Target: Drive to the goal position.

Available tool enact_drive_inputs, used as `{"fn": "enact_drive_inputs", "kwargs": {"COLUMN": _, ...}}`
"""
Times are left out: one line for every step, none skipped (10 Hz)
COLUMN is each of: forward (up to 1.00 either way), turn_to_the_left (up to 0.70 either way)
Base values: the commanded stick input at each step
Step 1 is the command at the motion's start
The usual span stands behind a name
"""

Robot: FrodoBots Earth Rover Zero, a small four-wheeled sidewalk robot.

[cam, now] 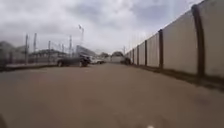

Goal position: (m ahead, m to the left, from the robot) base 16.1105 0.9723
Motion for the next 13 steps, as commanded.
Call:
{"fn": "enact_drive_inputs", "kwargs": {"forward": 1.0, "turn_to_the_left": 0.0}}
{"fn": "enact_drive_inputs", "kwargs": {"forward": 1.0, "turn_to_the_left": 0.0}}
{"fn": "enact_drive_inputs", "kwargs": {"forward": 1.0, "turn_to_the_left": 0.0}}
{"fn": "enact_drive_inputs", "kwargs": {"forward": 1.0, "turn_to_the_left": 0.0}}
{"fn": "enact_drive_inputs", "kwargs": {"forward": 1.0, "turn_to_the_left": 0.0}}
{"fn": "enact_drive_inputs", "kwargs": {"forward": 1.0, "turn_to_the_left": 0.0}}
{"fn": "enact_drive_inputs", "kwargs": {"forward": 1.0, "turn_to_the_left": 0.0}}
{"fn": "enact_drive_inputs", "kwargs": {"forward": 1.0, "turn_to_the_left": 0.0}}
{"fn": "enact_drive_inputs", "kwargs": {"forward": 1.0, "turn_to_the_left": 0.0}}
{"fn": "enact_drive_inputs", "kwargs": {"forward": 1.0, "turn_to_the_left": 0.0}}
{"fn": "enact_drive_inputs", "kwargs": {"forward": 1.0, "turn_to_the_left": 0.0}}
{"fn": "enact_drive_inputs", "kwargs": {"forward": 1.0, "turn_to_the_left": 0.0}}
{"fn": "enact_drive_inputs", "kwargs": {"forward": 1.0, "turn_to_the_left": 0.0}}
